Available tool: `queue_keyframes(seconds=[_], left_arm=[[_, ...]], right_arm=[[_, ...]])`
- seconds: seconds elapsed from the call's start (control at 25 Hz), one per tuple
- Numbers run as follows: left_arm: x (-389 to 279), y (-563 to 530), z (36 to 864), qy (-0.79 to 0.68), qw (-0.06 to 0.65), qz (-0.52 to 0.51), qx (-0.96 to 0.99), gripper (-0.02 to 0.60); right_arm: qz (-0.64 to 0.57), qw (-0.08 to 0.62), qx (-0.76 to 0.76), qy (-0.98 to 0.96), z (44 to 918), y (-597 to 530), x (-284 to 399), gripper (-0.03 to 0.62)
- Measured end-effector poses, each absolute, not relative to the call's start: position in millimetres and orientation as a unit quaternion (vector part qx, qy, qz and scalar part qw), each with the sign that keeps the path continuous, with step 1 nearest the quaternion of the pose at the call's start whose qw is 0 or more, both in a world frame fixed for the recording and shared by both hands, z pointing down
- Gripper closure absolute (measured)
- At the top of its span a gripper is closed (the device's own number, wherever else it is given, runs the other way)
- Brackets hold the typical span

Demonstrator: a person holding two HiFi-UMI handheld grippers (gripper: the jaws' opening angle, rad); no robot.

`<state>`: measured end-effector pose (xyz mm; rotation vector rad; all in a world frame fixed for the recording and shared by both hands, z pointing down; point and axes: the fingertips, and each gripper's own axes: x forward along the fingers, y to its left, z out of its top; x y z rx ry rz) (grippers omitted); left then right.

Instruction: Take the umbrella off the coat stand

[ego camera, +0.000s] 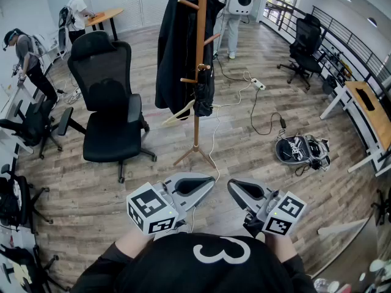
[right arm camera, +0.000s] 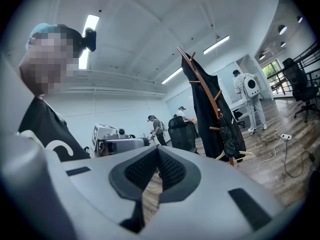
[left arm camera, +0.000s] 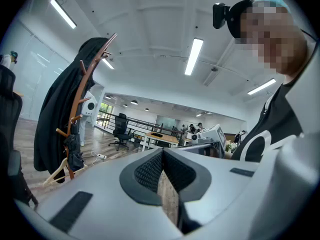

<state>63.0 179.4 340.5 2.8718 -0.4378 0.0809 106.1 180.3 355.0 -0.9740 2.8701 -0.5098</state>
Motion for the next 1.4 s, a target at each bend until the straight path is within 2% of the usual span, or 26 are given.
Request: queue_keyframes(seconds=[0.8, 1.4], left_arm=[[-18, 111, 329, -0.142, 0.09, 0.026, 0.985, 0.566], [-52, 76, 347, -0.179, 0.12, 0.015, 0.976, 0.566]], right_arm=[[-0.154, 0.049, -0.349, 0.923, 346, 118, 36, 0.568], [-0.17, 0.044, -0.346, 0.921, 362, 94, 15, 0.568]])
